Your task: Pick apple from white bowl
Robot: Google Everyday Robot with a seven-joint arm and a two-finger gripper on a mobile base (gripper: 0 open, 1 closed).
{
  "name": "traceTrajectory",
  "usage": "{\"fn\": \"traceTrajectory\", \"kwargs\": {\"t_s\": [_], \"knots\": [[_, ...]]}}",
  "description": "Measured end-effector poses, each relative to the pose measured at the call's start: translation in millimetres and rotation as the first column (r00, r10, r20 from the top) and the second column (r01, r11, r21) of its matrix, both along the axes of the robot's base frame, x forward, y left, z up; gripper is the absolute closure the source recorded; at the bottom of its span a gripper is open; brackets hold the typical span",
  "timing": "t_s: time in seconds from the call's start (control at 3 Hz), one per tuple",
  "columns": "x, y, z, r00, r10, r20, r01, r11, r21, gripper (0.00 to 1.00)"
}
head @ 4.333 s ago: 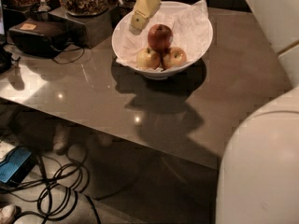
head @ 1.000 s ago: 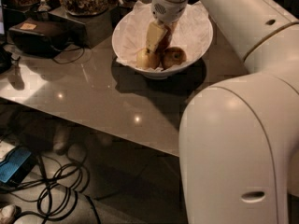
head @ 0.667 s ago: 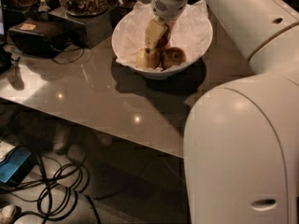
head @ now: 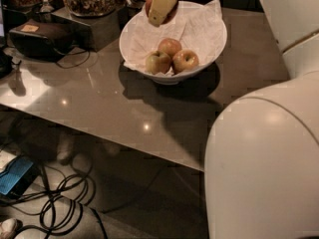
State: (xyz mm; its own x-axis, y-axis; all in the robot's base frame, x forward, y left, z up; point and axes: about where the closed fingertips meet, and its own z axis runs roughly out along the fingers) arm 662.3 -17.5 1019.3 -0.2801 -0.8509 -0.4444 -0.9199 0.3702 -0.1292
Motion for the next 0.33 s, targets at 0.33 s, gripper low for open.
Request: {"fn": "traceTrajectory", "kwargs": {"t_s": [0.33], "knots": [[-15.8, 18.4, 39.5, 0.9852, 0.15, 0.083, -0.156, 0.985, 0.069, 1.0]]}}
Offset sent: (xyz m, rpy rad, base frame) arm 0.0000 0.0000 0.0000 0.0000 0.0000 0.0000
